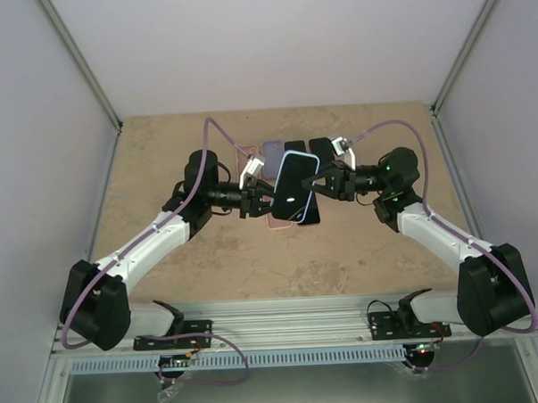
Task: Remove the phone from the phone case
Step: Remove the phone case from the phone.
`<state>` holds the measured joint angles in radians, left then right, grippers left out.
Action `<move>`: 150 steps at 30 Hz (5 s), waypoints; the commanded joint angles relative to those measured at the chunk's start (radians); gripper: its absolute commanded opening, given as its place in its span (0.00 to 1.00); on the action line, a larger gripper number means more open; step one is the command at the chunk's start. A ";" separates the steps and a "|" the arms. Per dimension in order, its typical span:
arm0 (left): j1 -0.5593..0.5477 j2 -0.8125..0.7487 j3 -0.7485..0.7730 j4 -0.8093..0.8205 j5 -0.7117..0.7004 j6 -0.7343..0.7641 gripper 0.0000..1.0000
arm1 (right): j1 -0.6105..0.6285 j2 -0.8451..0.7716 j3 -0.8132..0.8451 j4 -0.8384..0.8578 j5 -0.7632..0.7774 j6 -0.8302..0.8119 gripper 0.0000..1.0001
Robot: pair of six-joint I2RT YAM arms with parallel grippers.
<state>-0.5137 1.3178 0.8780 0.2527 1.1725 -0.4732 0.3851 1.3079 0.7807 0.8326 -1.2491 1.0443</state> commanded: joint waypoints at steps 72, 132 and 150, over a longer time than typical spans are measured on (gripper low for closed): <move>0.133 0.025 -0.080 0.073 -0.421 -0.687 0.00 | 0.380 0.092 0.488 -1.118 1.159 -1.422 0.49; 0.132 0.014 -0.151 0.282 -0.329 -0.813 0.00 | 0.600 0.212 0.300 -0.645 1.808 -1.807 0.13; 0.126 0.001 -0.165 0.240 -0.339 -0.764 0.00 | 0.592 0.233 0.380 -0.723 1.773 -1.751 0.01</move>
<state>-0.3595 1.3605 0.7177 0.4450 0.6918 -1.3228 1.0183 1.5375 1.0954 0.1394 0.4767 -0.7876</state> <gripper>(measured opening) 0.102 0.089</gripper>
